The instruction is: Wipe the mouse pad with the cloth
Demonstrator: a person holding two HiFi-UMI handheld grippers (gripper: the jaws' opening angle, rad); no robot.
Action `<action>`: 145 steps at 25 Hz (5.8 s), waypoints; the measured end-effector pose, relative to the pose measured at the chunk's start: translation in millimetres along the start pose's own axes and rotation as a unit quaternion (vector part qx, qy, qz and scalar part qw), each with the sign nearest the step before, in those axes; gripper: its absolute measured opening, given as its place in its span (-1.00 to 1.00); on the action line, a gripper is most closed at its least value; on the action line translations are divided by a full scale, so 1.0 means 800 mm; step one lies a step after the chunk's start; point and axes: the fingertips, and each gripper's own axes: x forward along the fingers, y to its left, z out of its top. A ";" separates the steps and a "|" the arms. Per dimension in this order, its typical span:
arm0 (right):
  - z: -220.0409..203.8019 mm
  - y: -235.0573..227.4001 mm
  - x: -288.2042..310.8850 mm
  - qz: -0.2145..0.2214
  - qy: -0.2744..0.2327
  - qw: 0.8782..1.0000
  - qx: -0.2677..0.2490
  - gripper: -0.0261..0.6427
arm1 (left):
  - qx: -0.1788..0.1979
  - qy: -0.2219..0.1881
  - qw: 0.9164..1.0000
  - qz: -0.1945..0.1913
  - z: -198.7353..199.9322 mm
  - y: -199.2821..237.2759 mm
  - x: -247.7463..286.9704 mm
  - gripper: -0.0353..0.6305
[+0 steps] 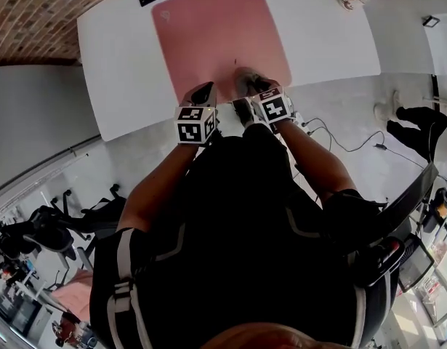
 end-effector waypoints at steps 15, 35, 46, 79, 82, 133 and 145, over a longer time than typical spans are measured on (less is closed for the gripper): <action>-0.048 -0.109 -0.047 -0.079 0.007 0.992 0.095 -0.80 | 0.025 0.001 0.999 -0.034 0.029 -0.027 0.028 -0.89; 0.090 0.015 -0.024 0.063 -0.024 0.995 -0.067 -0.80 | -0.046 -0.049 0.995 0.067 0.028 0.045 -0.033 -0.89; 0.149 0.168 0.056 0.205 -0.004 0.957 -0.206 -0.80 | -0.128 -0.093 0.966 0.206 0.009 0.125 -0.118 -0.89; 0.105 0.087 0.090 0.131 0.039 0.983 -0.119 -0.80 | -0.107 -0.053 0.983 0.140 0.028 0.100 -0.057 -0.89; 0.100 0.058 0.081 0.111 0.037 0.989 -0.095 -0.80 | -0.089 -0.046 0.988 0.120 0.037 0.089 -0.041 -0.89; 0.196 0.147 0.084 0.071 -0.008 0.994 -0.088 -0.80 | -0.125 -0.113 0.975 0.145 0.021 0.161 -0.144 -0.89; 0.227 0.182 0.155 0.117 0.022 0.985 -0.125 -0.80 | -0.143 -0.096 0.967 0.186 0.043 0.185 -0.133 -0.89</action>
